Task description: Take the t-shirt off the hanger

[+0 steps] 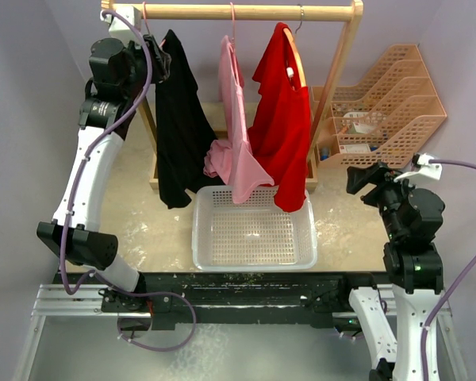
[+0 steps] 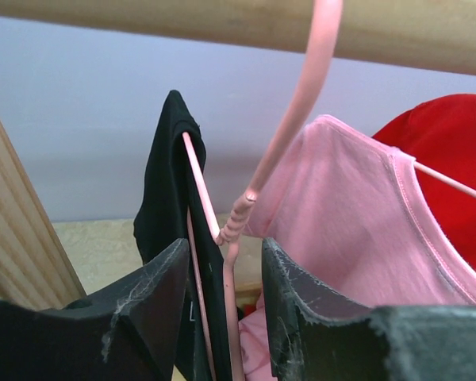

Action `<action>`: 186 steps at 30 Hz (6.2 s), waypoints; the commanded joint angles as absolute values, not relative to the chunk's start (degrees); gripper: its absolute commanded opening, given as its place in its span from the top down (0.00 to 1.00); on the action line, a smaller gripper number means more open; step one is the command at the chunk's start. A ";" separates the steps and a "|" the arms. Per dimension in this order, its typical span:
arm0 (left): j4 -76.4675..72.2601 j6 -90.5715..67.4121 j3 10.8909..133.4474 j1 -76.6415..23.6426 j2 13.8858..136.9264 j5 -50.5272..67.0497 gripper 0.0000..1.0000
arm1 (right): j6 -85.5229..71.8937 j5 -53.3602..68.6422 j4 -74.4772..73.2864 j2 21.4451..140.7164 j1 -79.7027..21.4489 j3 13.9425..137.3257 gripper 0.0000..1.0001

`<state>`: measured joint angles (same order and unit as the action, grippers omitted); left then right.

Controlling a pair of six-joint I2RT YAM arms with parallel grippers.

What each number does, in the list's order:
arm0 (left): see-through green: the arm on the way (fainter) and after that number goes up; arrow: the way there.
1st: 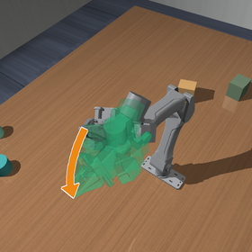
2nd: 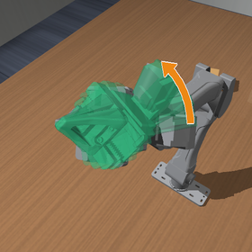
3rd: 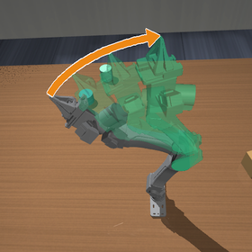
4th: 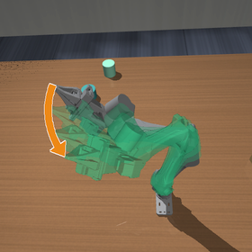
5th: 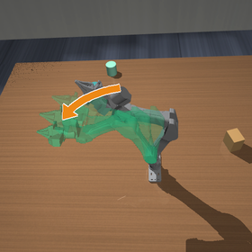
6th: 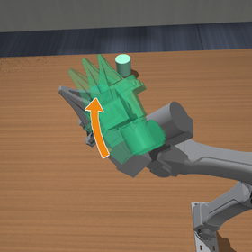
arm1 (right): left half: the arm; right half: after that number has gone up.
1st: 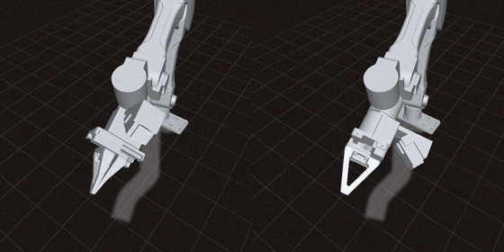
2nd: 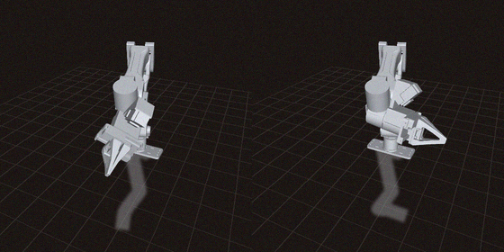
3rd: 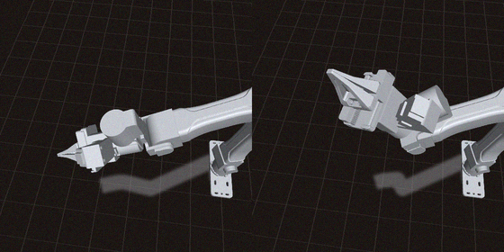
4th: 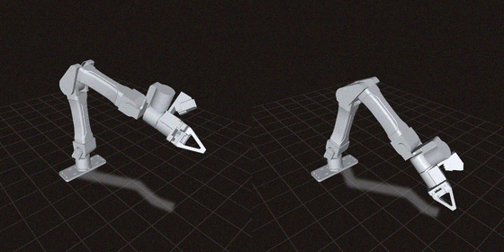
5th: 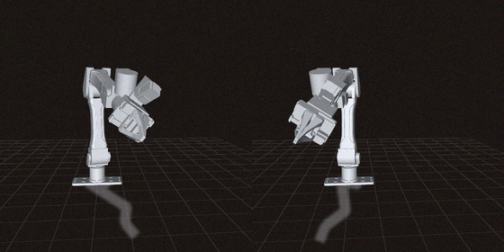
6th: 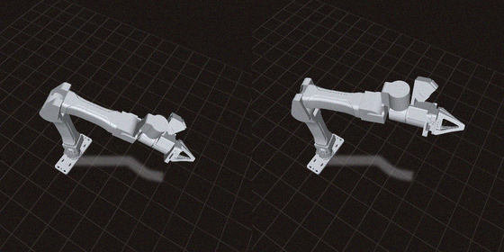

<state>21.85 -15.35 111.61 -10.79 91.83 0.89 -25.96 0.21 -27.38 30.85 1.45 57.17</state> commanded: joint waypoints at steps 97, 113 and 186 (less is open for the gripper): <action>22.81 -2.34 88.40 -11.25 51.59 -9.06 1.00 | -14.86 1.84 -16.62 72.40 -22.08 101.74 0.26; 22.71 2.12 109.39 -11.27 55.86 -6.97 1.00 | -9.17 5.33 -27.86 90.82 -22.85 135.45 0.24; 30.81 -14.08 81.24 -11.07 46.55 8.21 1.00 | -11.57 -15.01 -8.77 104.23 -58.97 119.35 0.27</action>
